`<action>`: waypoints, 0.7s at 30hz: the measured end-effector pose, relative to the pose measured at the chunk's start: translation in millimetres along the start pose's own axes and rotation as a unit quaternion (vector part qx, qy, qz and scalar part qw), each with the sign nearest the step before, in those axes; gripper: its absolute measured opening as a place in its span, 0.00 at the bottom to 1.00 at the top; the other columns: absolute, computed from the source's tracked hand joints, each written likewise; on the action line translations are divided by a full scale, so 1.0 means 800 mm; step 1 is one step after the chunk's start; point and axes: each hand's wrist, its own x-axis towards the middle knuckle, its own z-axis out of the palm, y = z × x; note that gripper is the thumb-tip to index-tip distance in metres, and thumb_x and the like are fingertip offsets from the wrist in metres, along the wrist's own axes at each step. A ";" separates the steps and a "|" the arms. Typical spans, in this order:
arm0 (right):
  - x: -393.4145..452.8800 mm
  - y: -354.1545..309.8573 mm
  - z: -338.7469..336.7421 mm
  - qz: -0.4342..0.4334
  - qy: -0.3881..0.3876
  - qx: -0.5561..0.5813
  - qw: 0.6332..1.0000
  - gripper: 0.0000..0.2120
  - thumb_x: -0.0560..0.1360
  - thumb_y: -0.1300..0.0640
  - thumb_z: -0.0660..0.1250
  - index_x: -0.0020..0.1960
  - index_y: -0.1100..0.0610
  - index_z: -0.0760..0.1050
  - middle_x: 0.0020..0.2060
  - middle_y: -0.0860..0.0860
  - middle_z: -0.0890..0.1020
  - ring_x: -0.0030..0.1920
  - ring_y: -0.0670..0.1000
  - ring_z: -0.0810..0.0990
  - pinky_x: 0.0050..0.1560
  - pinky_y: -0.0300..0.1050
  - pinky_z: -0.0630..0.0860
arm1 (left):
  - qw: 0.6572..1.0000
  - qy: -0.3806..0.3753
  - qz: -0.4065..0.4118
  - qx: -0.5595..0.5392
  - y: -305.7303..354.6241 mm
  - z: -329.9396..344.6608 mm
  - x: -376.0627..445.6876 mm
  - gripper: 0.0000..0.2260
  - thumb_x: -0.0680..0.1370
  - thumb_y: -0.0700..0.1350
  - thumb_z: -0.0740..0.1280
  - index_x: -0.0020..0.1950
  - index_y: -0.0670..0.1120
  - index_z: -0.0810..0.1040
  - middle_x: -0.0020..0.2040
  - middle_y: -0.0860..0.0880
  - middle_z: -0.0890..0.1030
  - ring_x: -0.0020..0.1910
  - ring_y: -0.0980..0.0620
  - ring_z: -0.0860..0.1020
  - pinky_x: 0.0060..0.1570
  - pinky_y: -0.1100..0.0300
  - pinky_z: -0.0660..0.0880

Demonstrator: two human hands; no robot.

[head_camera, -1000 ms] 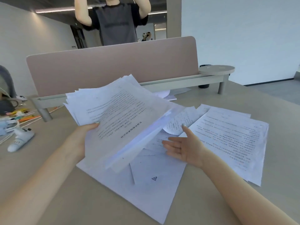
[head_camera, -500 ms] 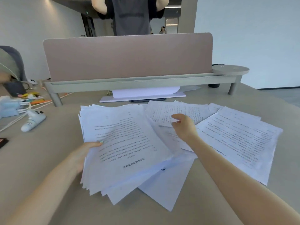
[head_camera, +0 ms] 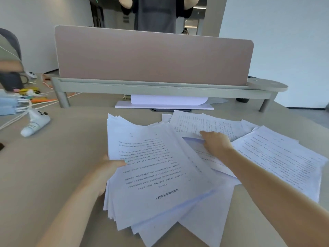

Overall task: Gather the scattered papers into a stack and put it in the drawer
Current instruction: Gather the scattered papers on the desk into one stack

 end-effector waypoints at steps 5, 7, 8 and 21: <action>0.023 0.001 -0.010 0.146 0.145 0.300 0.931 0.15 0.72 0.68 0.54 0.29 0.56 0.60 0.27 0.55 0.67 0.33 0.59 0.64 0.29 0.45 0.56 | 1.000 -0.016 -0.018 -0.018 0.003 -0.010 0.007 0.14 0.75 0.32 0.65 0.58 0.43 0.73 0.55 0.47 0.76 0.52 0.48 0.72 0.50 0.58 0.65; 0.021 -0.005 -0.028 0.166 0.221 0.418 0.865 0.15 0.74 0.65 0.54 0.30 0.58 0.55 0.26 0.52 0.59 0.29 0.54 0.57 0.29 0.46 0.51 | 0.999 -0.018 -0.026 -0.020 0.001 -0.012 0.010 0.16 0.75 0.33 0.64 0.62 0.41 0.73 0.57 0.45 0.77 0.53 0.46 0.73 0.51 0.57 0.67; 0.015 -0.011 -0.035 0.145 0.247 0.450 0.846 0.13 0.74 0.63 0.54 0.32 0.58 0.56 0.26 0.51 0.58 0.29 0.51 0.55 0.29 0.47 0.50 | 0.999 -0.017 -0.024 -0.025 0.001 -0.012 0.011 0.16 0.76 0.33 0.64 0.63 0.41 0.73 0.57 0.45 0.77 0.52 0.46 0.73 0.51 0.57 0.68; -0.076 -0.024 0.009 -0.207 -0.004 0.463 0.862 0.38 0.65 0.81 0.53 0.26 0.38 0.75 0.61 0.44 0.75 0.60 0.25 0.65 0.61 0.27 0.64 | 0.982 0.001 -0.030 -0.187 0.014 -0.012 0.006 0.16 0.77 0.58 0.59 0.36 0.51 0.78 0.30 0.55 0.81 0.31 0.52 0.77 0.30 0.65 0.72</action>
